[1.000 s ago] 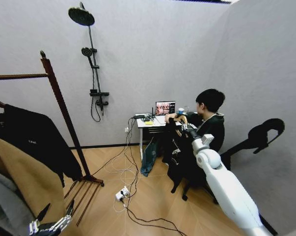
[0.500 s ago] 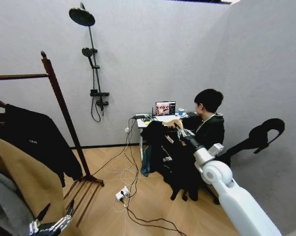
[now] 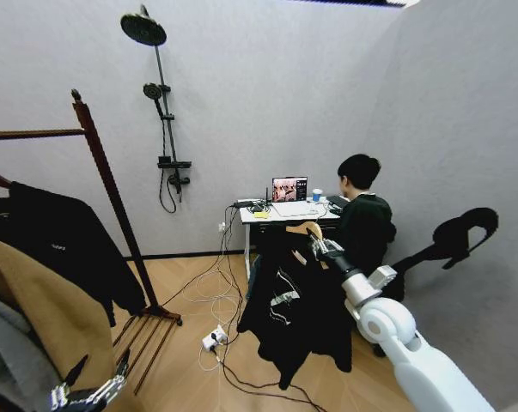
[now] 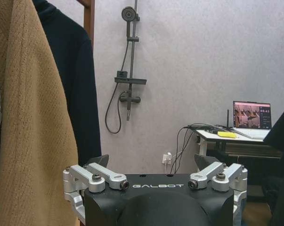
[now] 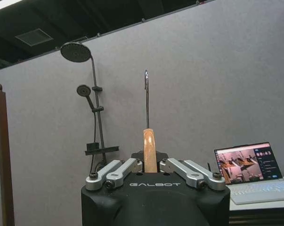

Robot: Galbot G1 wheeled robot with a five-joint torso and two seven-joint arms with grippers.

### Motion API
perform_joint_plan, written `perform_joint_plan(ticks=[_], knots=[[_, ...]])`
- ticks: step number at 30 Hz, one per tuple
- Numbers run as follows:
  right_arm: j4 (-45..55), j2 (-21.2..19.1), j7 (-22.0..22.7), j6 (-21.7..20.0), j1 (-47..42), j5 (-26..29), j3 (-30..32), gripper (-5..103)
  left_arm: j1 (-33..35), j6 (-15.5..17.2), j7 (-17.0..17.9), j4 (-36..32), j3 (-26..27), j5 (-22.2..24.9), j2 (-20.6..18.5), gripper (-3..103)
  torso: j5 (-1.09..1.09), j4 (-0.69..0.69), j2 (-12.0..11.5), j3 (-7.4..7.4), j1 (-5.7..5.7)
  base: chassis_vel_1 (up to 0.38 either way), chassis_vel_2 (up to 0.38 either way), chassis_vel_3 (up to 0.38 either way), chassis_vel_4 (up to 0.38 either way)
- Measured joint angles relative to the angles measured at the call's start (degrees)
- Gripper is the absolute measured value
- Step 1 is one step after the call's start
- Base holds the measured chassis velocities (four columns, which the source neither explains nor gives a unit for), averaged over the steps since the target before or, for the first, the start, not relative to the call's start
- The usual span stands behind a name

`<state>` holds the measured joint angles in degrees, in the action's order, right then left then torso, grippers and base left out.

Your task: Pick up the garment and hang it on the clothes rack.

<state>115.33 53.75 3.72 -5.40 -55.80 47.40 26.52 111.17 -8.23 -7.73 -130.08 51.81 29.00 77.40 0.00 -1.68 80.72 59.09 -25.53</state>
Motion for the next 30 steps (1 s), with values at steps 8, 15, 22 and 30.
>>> perform_joint_plan(ticks=[8,15,22,30], knots=[[-2.24,2.14,2.71,-0.51,2.34,-2.12,-2.70,10,0.00,0.00,0.00,0.00,0.00,0.00,0.00,100,0.00,0.01,0.00,0.01,-0.01,0.000,0.000,0.000,0.000],[-2.15,2.27,3.69,1.35,2.13,-3.97,-2.23,10,0.00,0.00,0.00,0.00,0.00,0.00,0.00,100,0.00,0.00,0.00,0.00,-0.01,0.010,0.014,0.019,0.011],[-1.87,1.80,4.77,3.31,1.81,-6.58,-1.23,10,0.00,0.00,0.00,0.00,0.00,0.00,0.00,100,0.00,0.00,0.00,0.01,-0.01,0.073,0.062,0.073,0.068],[-1.13,1.27,5.38,4.14,1.54,-7.56,-0.17,10,0.00,0.00,0.00,0.00,0.00,0.00,0.00,100,0.00,0.00,0.00,0.00,-0.01,0.096,0.091,0.096,0.102]])
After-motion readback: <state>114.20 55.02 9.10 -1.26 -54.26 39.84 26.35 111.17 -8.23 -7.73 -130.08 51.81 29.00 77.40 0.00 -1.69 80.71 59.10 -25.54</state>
